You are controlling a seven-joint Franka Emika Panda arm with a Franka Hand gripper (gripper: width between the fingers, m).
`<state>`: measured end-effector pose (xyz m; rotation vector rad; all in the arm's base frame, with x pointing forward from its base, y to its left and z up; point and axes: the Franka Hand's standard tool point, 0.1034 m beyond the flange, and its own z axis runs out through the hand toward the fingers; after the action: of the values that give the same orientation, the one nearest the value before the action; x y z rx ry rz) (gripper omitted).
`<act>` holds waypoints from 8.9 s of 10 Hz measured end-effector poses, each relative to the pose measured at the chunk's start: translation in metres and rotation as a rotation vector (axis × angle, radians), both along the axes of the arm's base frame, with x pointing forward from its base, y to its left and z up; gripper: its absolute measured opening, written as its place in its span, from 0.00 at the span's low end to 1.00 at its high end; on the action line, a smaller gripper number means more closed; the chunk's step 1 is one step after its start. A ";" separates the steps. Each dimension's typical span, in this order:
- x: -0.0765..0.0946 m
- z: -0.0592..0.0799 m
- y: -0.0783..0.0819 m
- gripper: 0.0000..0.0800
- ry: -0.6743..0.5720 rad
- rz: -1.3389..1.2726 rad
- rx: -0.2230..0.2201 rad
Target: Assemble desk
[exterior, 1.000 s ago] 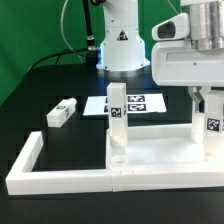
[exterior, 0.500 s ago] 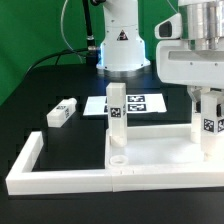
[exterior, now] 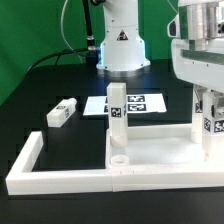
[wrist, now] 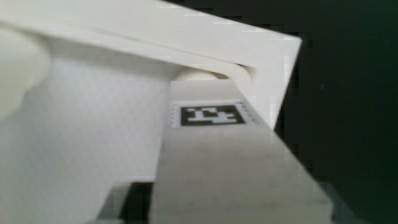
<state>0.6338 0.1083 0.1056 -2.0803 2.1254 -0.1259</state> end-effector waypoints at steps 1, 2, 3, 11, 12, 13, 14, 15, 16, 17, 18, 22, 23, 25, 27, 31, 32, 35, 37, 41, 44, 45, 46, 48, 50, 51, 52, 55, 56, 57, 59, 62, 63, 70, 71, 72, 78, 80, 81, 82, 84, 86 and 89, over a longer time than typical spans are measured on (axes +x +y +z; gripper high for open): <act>0.000 0.000 0.004 0.36 -0.005 -0.135 0.029; -0.001 0.000 0.005 0.36 -0.016 -0.255 0.044; -0.001 0.000 0.004 0.36 -0.017 -0.228 0.036; -0.006 -0.002 0.019 0.81 -0.041 0.650 -0.134; -0.005 -0.002 0.018 0.81 -0.042 0.755 -0.157; -0.002 0.002 0.013 0.81 -0.025 0.996 -0.207; 0.005 0.006 0.007 0.81 -0.032 1.120 -0.230; 0.003 0.004 0.009 0.81 -0.033 1.120 -0.231; 0.003 0.004 0.009 0.81 -0.032 1.105 -0.228; 0.003 0.004 0.008 0.66 -0.032 1.098 -0.227; 0.003 0.004 0.008 0.49 -0.031 1.066 -0.222; 0.000 0.003 0.006 0.36 0.010 0.582 -0.142; -0.002 0.003 0.008 0.36 0.022 0.396 -0.102; 0.001 0.003 0.012 0.36 0.012 -0.027 0.015; -0.001 0.001 0.006 0.36 -0.018 -0.237 0.098; 0.000 -0.002 0.004 0.58 -0.034 -0.012 0.041; 0.002 -0.002 0.003 0.77 -0.051 0.227 -0.004; 0.001 -0.003 0.004 0.80 -0.054 0.440 -0.037; 0.001 -0.003 0.002 0.81 -0.061 0.576 -0.070; 0.011 0.003 -0.004 0.81 -0.041 0.961 -0.144; 0.011 0.002 -0.007 0.42 -0.028 0.801 -0.118; 0.010 0.002 -0.008 0.37 -0.021 0.719 -0.105; 0.010 0.002 -0.009 0.37 -0.017 0.679 -0.098; 0.007 0.001 -0.007 0.37 0.028 0.329 -0.034; 0.007 0.000 -0.006 0.37 0.044 -0.096 0.037; 0.004 -0.001 -0.005 0.37 0.029 -0.335 0.094; 0.002 -0.001 -0.005 0.37 0.014 -0.346 0.091; -0.002 -0.002 -0.005 0.57 0.041 -0.083 0.031; 0.002 0.001 -0.004 0.57 0.027 0.082 0.006; 0.002 -0.002 -0.002 0.76 0.012 0.285 -0.020; -0.003 -0.005 0.007 0.80 0.012 0.442 -0.043; -0.002 -0.006 0.003 0.81 -0.001 0.646 -0.079; 0.000 -0.003 0.002 0.81 0.003 0.889 -0.138; 0.003 -0.002 0.002 0.36 0.012 0.813 -0.140; 0.003 -0.002 0.002 0.36 0.015 0.755 -0.132; 0.003 -0.002 0.002 0.36 0.017 0.716 -0.127; 0.006 -0.002 0.005 0.36 0.078 -0.303 0.074; 0.008 -0.002 0.006 0.36 0.092 -0.404 0.098; 0.010 -0.002 0.006 0.36 0.099 -0.425 0.113; 0.010 -0.002 0.007 0.36 0.099 -0.428 0.115; 0.010 -0.003 0.007 0.36 0.097 -0.419 0.114; 0.009 -0.003 0.007 0.50 0.091 -0.340 0.101; 0.011 0.000 0.005 0.79 0.020 0.234 0.020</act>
Offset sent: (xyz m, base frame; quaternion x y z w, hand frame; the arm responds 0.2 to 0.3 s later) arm 0.0000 0.0000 0.0000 0.0000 0.0000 -0.0650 0.9979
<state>0.6449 0.1130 0.1057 -2.3075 1.8664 -0.0549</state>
